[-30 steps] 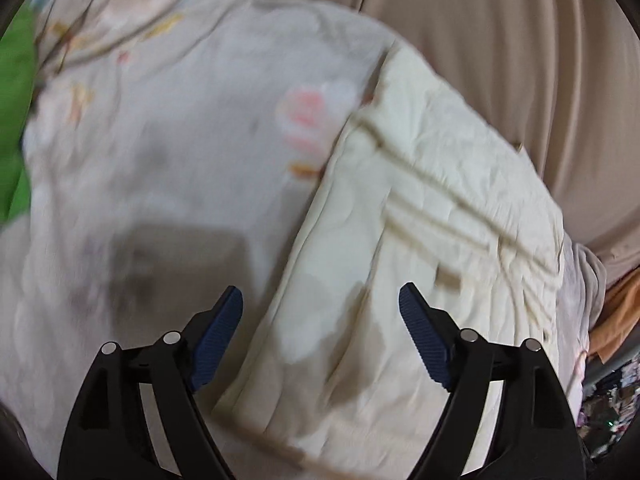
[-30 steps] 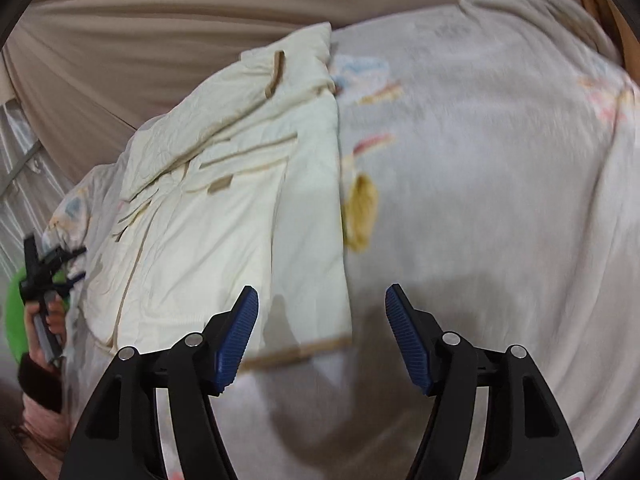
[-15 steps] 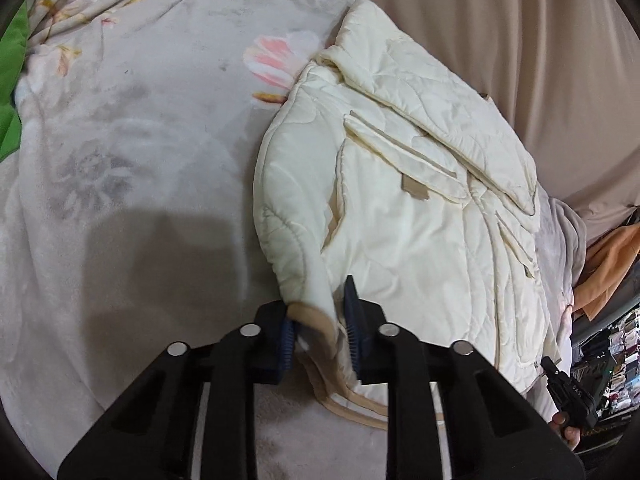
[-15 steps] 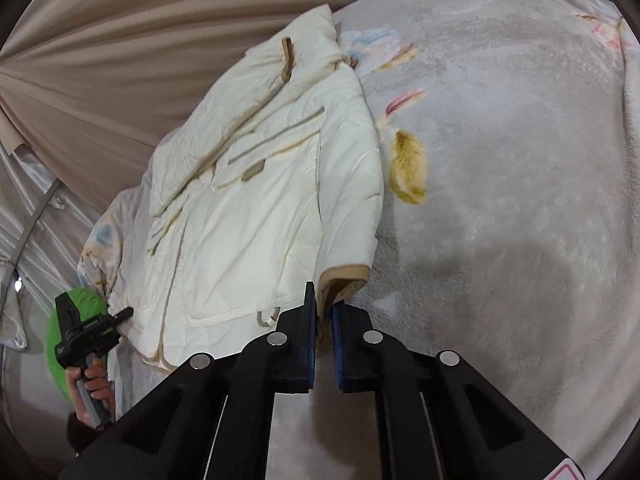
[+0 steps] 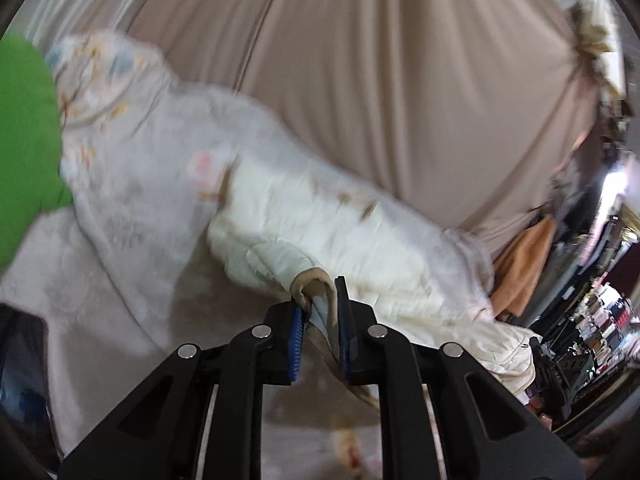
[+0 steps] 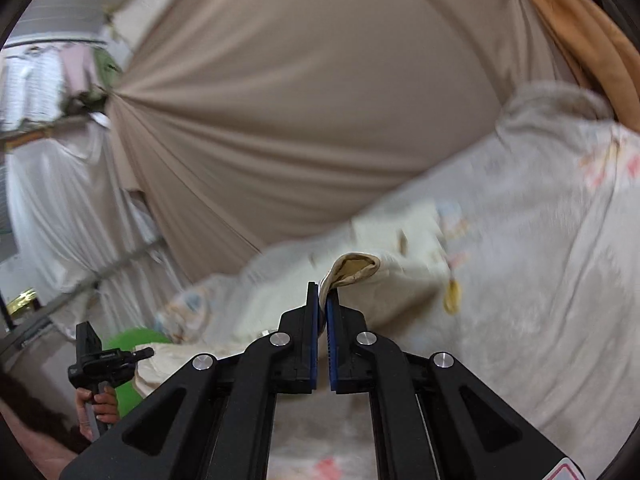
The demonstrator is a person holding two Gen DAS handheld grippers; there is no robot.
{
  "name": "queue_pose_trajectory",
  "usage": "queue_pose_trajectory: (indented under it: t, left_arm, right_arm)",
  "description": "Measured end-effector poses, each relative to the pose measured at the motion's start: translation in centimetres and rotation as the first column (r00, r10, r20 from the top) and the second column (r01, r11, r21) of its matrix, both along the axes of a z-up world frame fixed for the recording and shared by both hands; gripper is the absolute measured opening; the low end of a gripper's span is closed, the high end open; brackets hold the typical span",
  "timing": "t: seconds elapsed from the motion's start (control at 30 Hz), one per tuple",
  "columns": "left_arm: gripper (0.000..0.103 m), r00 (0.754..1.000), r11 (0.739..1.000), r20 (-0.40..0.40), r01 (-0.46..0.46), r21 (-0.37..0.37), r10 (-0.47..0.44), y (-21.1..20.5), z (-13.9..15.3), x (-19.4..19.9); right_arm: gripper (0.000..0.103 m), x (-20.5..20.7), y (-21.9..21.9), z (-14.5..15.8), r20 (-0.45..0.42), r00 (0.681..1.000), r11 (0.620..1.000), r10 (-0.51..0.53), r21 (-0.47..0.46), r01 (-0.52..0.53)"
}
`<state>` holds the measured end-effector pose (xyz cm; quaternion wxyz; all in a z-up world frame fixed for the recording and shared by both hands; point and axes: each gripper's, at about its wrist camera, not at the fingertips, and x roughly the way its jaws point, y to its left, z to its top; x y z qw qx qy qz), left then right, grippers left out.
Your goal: Fold large clothes
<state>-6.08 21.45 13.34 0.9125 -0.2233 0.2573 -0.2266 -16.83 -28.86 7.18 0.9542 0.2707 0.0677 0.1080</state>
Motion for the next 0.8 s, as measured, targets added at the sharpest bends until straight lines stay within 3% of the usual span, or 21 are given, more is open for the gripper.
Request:
queue_pose_trajectory:
  t: [0.07,0.13,0.23,0.43,0.6,0.7,0.8]
  left_arm:
    - [0.014,0.996,1.000,0.093,-0.002,0.006,0.001,0.0,2.2,-2.2]
    - [0.014,0.992,1.000,0.124,-0.006,0.027,0.002,-0.7,3.4,-2.3]
    - [0.014,0.997,0.997,0.071,-0.021,0.079,0.015,-1.9,3.4,1.2]
    - [0.016,0.996,0.979,-0.014,-0.082,0.186,0.086,-4.2,1.3,10.4]
    - [0.016,0.982,0.936,-0.068,-0.144,0.321,0.175,-6.8,-2.1,18.6]
    - [0.016,0.971,0.919,-0.115,-0.157,0.362,0.211,-7.4,-4.4,22.0]
    - [0.016,0.961,0.919,-0.169,-0.144,0.367,0.218,-7.4,-6.9,23.8]
  right_arm:
    - [0.004,-2.1,0.3,1.6,0.071,0.997,1.000,0.003,-0.013,-0.002]
    - [0.004,-3.0,0.6,2.9,0.105,0.994,0.999,-0.007,-0.035,0.011]
    - [0.004,-1.5,0.5,4.0,0.081,0.996,0.999,-0.024,-0.019,0.026]
    - [0.004,7.9,-1.5,3.6,-0.049,0.998,0.999,-0.037,0.029,0.039]
    - [0.004,16.9,-2.2,3.2,-0.150,0.985,0.996,-0.086,-0.009,0.086]
    - [0.004,21.0,-2.6,1.5,-0.221,0.967,0.992,-0.125,-0.026,0.122]
    - [0.004,23.1,-3.1,-0.6,-0.270,0.953,0.990,-0.137,-0.008,0.140]
